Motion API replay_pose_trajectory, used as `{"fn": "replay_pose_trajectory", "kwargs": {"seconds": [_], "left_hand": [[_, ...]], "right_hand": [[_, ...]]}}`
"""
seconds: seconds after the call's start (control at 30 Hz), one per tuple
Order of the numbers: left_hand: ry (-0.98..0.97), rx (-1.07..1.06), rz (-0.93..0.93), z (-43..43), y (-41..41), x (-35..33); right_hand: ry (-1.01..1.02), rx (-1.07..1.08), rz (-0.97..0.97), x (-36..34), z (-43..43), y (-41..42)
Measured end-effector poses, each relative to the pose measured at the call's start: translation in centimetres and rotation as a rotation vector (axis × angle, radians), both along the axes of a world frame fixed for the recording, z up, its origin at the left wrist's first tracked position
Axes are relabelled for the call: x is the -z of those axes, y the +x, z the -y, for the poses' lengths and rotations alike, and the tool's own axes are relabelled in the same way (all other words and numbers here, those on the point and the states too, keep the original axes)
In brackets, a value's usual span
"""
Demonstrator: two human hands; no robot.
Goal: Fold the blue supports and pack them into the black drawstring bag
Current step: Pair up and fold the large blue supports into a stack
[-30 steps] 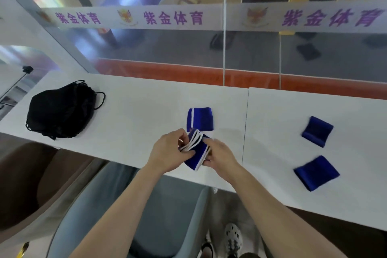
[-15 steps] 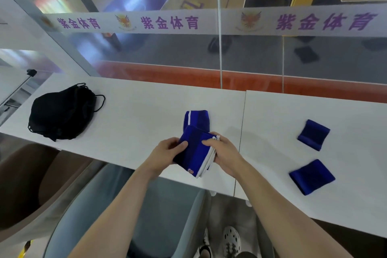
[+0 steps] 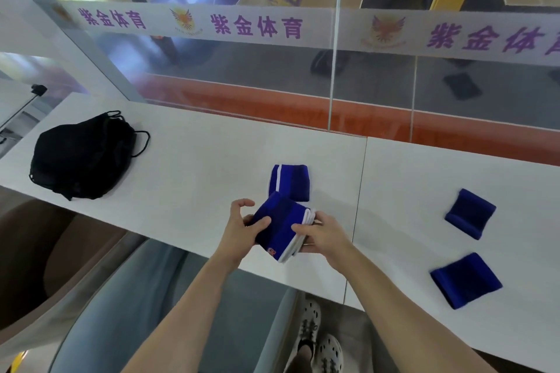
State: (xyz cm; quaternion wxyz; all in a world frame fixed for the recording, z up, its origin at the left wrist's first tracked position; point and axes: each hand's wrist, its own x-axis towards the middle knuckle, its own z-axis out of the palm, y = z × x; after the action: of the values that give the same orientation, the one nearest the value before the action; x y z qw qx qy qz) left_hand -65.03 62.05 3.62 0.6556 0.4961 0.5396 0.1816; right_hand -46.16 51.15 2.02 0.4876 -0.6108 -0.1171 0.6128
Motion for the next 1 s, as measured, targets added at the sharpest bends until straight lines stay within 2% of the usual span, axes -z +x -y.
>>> {"fn": "replay_pose_trajectory", "kwargs": {"seconds": [0.07, 0.1, 0.13, 0.23, 0.37, 0.43, 0.5, 0.53, 0.57, 0.63, 0.67, 0.7, 0.77, 0.8, 0.87, 0.93, 0.97, 1.0], "left_hand": [[-0.272, -0.151, 0.207, -0.7, 0.4, 0.8], [-0.378, -0.144, 0.286, -0.9, 0.7, 1.1], [-0.416, -0.069, 0.284, -1.1, 1.0, 1.5], [-0.282, 0.108, 0.125, -2.5, 2.1, 2.3], [-0.206, 0.214, 0.124, -6.1, 2.7, 1.7], [-0.068, 0.305, 0.022, -8.0, 3.1, 1.4], [0.19, 0.342, -0.127, -9.5, 3.7, 1.3], [0.35, 0.353, -0.201, -10.0, 4.0, 1.3], [0.515, 0.386, -0.27, -10.2, 4.2, 1.3], [0.793, 0.551, -0.347, -10.0, 4.8, 1.1], [0.875, 0.667, -0.35, -9.5, 4.9, 1.1], [0.898, 0.779, -0.338, -8.8, 5.0, 1.2], [0.779, 0.833, -0.29, -7.7, 4.5, 1.5], [0.693, 0.715, -0.261, -7.6, 4.1, 1.8], [0.481, 0.326, -0.285, -8.0, 3.5, 2.7], [0.075, 0.126, -0.228, -8.5, 3.5, 3.2], [-0.124, 0.118, -0.142, -8.5, 3.7, 3.6], [-0.244, 0.132, -0.062, -8.4, 4.0, 4.0]], "right_hand": [[0.016, 0.129, -0.021, 1.2, -0.6, 0.4], [0.023, 0.185, -0.047, 1.5, -1.0, 0.5], [0.017, 0.21, -0.066, 1.7, -1.4, 0.6], [-0.03, 0.125, -0.044, 2.1, -2.7, 0.8], [-0.073, 0.115, -0.03, 2.8, -4.6, 2.2], [-0.123, 0.098, 0.061, 3.2, -5.7, 2.5], [-0.206, 0.063, 0.283, 3.5, -6.5, 2.6], [-0.227, 0.081, 0.306, 3.4, -6.9, 2.8], [-0.209, 0.134, 0.19, 3.1, -7.3, 3.0], [-0.133, 0.213, -0.193, 2.3, -8.1, 3.7], [-0.1, 0.226, -0.293, 2.0, -8.4, 4.1], [-0.083, 0.22, -0.305, 2.0, -8.6, 4.3], [-0.097, 0.217, -0.184, 2.5, -8.9, 4.3], [-0.106, 0.236, -0.147, 2.9, -8.9, 4.2], [-0.094, 0.285, -0.171, 3.3, -8.6, 4.0], [-0.053, 0.31, -0.223, 3.2, -8.5, 3.8], [-0.039, 0.298, -0.232, 3.4, -8.5, 3.5], [-0.05, 0.273, -0.199, 3.7, -8.5, 3.2]]}}
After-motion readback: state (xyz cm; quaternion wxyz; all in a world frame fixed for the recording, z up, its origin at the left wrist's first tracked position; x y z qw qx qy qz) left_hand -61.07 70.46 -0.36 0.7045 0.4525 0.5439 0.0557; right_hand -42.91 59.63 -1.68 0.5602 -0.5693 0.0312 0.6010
